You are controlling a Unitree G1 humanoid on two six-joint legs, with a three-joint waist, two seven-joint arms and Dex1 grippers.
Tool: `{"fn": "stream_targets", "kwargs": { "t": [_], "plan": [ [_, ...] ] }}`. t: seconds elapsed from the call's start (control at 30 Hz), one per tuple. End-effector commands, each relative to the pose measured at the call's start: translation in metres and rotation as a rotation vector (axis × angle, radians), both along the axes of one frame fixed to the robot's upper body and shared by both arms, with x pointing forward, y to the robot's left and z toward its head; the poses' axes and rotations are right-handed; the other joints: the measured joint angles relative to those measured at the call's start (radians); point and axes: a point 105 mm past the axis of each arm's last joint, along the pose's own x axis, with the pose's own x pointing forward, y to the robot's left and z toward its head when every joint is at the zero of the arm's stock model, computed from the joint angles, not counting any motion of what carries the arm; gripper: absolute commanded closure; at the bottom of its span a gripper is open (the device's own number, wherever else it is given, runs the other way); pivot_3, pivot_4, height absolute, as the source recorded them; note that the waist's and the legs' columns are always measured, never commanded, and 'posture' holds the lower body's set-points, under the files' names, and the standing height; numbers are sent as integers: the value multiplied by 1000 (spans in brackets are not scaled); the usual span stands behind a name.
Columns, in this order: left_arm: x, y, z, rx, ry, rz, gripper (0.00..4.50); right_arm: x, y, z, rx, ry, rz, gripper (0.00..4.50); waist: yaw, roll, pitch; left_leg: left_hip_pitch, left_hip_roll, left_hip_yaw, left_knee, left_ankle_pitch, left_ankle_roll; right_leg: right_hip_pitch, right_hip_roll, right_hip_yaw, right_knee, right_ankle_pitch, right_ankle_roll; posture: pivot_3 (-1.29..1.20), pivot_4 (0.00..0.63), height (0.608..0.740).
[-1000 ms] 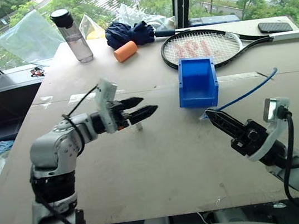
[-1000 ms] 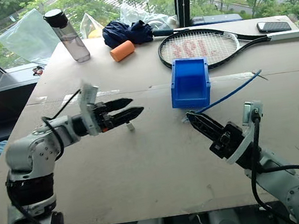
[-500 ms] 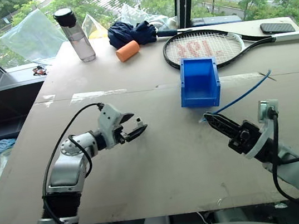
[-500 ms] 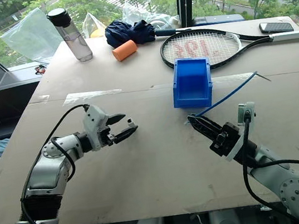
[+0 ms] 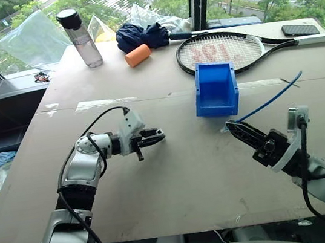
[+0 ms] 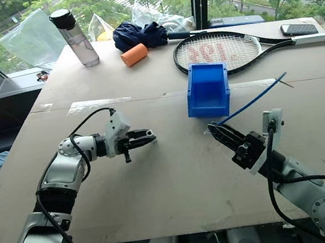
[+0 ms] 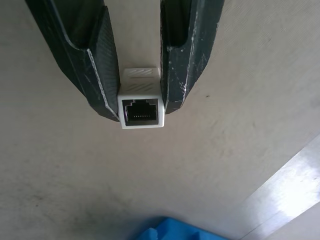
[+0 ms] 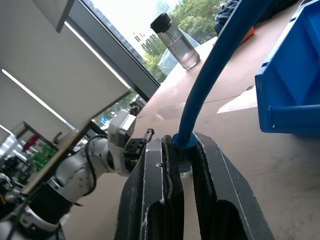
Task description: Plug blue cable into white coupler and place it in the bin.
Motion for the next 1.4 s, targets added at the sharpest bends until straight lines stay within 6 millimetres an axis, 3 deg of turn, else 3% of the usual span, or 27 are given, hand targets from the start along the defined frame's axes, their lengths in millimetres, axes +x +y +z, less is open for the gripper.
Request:
{"fn": "stream_targets", "kwargs": {
  "t": [0.03,0.17,0.33,0.87,1.07,1.4],
  "plan": [
    [-14,-44,21,-44,-43,-187,3974,1,14,5,-123,-109,82,4500,2,0,0,0,0,0,0,0,0,0,0,0,0,0,0,0,150,740],
    [-27,-73,5,51,-37,-336,3974,10,26,-6,-316,-193,180,4500,-5,0,0,0,-1,-1,1,0,0,1,0,0,0,0,1,0,150,740],
    [-22,-93,-11,134,-81,-403,3974,29,32,-24,-472,-254,271,4500,-5,0,0,0,0,-1,1,0,0,0,2,0,0,1,2,0,150,740],
    [-19,-90,-16,177,-98,-416,3974,28,30,-70,-700,-227,459,4500,-5,0,0,1,0,-1,3,0,0,2,2,0,1,2,3,0,150,740],
    [-18,-91,-16,175,-104,-409,3974,32,23,-77,-769,-200,473,4500,-4,0,-1,1,0,-2,3,0,0,2,2,-1,1,2,3,0,150,740],
    [-17,-98,-15,159,-119,-398,3974,23,19,-115,-933,-93,598,4500,-4,-2,-5,4,0,-2,4,0,0,5,2,-1,1,2,3,0,150,740]
  ]
}}
